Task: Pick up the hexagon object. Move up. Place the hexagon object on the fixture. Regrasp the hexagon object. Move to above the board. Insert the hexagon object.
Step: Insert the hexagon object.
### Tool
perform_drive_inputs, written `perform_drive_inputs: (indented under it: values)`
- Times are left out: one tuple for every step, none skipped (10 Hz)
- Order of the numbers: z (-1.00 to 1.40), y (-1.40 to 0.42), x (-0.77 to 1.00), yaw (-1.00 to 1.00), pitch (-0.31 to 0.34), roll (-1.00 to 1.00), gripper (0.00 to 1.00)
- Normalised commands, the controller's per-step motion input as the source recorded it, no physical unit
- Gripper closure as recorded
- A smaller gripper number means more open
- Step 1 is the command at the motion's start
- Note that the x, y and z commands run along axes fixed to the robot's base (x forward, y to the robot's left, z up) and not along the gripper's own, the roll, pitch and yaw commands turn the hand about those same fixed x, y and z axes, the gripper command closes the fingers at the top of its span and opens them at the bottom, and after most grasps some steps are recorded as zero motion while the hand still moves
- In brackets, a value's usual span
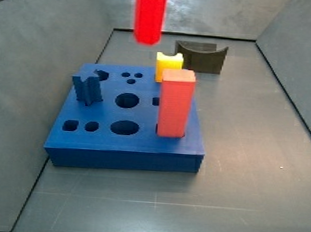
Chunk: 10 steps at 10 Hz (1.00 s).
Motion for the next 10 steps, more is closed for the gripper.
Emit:
perform_drive_inputs:
  values:
    - [-0.91,0.39,-0.93,-0.33,-0.1,-0.17,1.0]
    - [-0.83,0.39,-0.95,-0.27,-0.084,-0.22,1.0]
    - [-0.67,0.37,-0.97,-0.2,-0.057,-0.29,1.0]
    - [-0.35,0.24,-0.9,-0.13,-0.023,-0.42,1.0]
    - [-0.06,0.15,-0.78,-0.04,-0.043,-0.5,1.0]
    - [0.0,0.13,-0.74,-0.02,-0.063,-0.5,1.0]
    - [0.0,0.13,-0.73,-0.02,-0.073,-0.5,1.0]
    - [-0.05,0.22,-0.72,-0.03,-0.114,-0.5,1.0]
    - [-0.53,0.44,-0.84,-0.16,-0.184,-0.23,1.0]
    - [-0.42,0.39,-0.8,-0.31,-0.164,-0.08,1.0]
